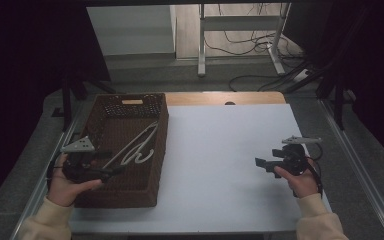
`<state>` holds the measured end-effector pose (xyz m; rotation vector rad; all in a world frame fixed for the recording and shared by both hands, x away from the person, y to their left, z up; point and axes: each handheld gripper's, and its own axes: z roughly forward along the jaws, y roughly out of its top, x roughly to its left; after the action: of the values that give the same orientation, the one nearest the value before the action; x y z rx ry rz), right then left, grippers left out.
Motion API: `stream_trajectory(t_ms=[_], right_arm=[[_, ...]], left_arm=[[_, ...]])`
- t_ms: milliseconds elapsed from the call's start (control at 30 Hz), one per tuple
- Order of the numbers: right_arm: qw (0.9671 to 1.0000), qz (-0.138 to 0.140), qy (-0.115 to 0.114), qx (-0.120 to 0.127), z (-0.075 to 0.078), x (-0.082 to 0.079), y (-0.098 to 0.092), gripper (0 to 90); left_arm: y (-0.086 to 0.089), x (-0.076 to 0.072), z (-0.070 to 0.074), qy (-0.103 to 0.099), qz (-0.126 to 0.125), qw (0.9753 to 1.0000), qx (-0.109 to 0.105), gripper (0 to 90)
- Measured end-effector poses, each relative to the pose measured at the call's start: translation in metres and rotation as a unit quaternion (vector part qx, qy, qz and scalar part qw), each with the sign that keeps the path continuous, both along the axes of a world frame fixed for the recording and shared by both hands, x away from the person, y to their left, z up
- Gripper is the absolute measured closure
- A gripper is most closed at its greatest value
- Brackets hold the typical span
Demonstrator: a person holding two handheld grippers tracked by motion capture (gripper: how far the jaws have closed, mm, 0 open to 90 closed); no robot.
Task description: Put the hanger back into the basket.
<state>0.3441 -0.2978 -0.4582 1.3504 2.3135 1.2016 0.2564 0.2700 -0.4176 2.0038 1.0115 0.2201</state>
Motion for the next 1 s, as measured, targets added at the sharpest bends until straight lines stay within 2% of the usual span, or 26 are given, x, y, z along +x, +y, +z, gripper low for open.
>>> stream_trajectory(t_ms=[133,300,433,567,667,1000], right_arm=[[1.0000,0.003,-0.005,-0.001,0.001,-0.001,0.000,13.5],[0.9998,0.007,-0.018,0.000,0.001,-0.006,-0.002,13.3],[0.9995,0.013,-0.028,-0.006,-0.002,-0.012,-0.004,12.9],[0.9993,0.015,-0.033,-0.007,-0.007,-0.016,-0.008,12.6],[0.9991,0.014,-0.034,-0.021,-0.012,-0.016,-0.008,12.7],[0.9986,0.023,-0.044,-0.019,-0.010,-0.017,-0.008,12.6]], left_arm=[[-0.017,0.001,-0.003,-0.004,-0.003,1.0000,-0.001,20.2],[-0.037,0.002,-0.010,-0.004,-0.006,0.9999,0.012,19.7],[-0.047,-0.005,-0.016,-0.006,0.001,0.9999,0.009,19.6],[-0.050,-0.015,-0.021,-0.017,0.012,0.9996,0.017,19.6],[-0.051,-0.019,-0.026,-0.017,0.014,0.9994,0.026,19.6],[-0.046,-0.020,-0.029,-0.020,0.018,0.9995,0.018,19.5]])
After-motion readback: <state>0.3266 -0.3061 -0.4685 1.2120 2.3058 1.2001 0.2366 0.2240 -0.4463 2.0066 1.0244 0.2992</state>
